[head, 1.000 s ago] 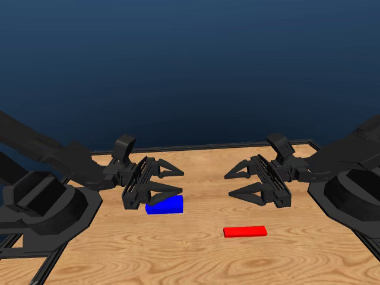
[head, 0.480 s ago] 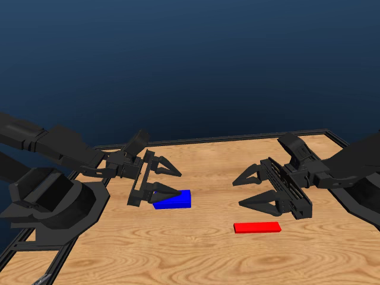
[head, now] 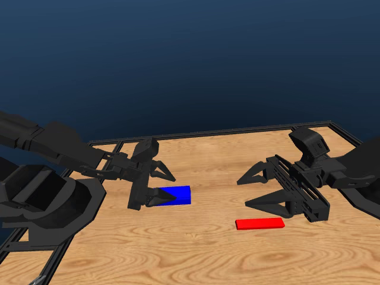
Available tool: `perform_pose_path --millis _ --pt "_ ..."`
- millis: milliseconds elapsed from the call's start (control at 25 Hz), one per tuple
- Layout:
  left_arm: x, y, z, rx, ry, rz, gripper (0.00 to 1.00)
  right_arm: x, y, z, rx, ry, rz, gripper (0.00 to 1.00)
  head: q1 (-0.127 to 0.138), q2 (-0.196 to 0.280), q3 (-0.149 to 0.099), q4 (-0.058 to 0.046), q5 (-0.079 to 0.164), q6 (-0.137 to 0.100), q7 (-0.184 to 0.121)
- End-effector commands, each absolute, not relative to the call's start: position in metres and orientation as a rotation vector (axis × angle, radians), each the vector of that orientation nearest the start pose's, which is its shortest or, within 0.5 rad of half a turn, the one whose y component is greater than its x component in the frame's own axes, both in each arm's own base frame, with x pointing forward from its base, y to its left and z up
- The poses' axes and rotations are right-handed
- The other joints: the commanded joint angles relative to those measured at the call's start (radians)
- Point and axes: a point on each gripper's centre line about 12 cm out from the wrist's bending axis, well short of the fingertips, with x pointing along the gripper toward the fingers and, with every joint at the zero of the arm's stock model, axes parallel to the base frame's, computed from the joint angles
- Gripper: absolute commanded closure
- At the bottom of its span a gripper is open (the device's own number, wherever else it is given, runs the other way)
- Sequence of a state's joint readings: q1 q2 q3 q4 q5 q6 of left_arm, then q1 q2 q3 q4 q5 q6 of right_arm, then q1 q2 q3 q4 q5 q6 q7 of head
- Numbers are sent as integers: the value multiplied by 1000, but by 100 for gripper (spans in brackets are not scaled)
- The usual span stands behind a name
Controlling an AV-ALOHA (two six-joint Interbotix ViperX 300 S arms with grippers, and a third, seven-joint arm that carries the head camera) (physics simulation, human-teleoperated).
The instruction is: Insert peg into socket
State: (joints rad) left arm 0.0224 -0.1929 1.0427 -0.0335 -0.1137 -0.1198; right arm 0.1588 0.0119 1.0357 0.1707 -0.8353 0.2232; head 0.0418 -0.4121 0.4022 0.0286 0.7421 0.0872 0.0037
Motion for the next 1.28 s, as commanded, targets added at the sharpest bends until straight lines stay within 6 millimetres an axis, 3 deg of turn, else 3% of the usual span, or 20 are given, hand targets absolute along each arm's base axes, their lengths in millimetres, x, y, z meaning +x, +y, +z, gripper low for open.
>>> perform_pose_path --millis 40,360,480,520,560,880,1160,1280 --pt "288 11 121 -172 739 101 0 328 37 152 310 162 4 0 5 18 -25 1 -11 1 -2" --pt "280 12 74 -213 856 131 0 322 35 149 327 177 -3 0 4 44 -35 2 -8 7 -14" --pt "278 12 66 -215 868 131 0 320 38 149 333 194 3 0 5 47 -37 2 -4 5 -17" --pt "276 12 65 -208 871 128 16 319 42 146 332 210 15 0 6 47 -37 2 -1 5 -19" --pt "276 10 65 -194 870 117 100 316 42 143 344 242 7 0 6 46 -36 1 0 4 -21" --pt "276 9 66 -201 872 118 100 289 52 110 408 521 -28 0 -10 24 -24 -8 17 -15 -62" --pt "278 8 68 -203 868 115 100 279 61 93 404 746 -35 0 -31 10 -16 -18 29 -30 -90" --pt "277 7 68 -210 858 118 100 271 69 73 393 909 -42 0 -39 7 -13 -21 37 -34 -102"
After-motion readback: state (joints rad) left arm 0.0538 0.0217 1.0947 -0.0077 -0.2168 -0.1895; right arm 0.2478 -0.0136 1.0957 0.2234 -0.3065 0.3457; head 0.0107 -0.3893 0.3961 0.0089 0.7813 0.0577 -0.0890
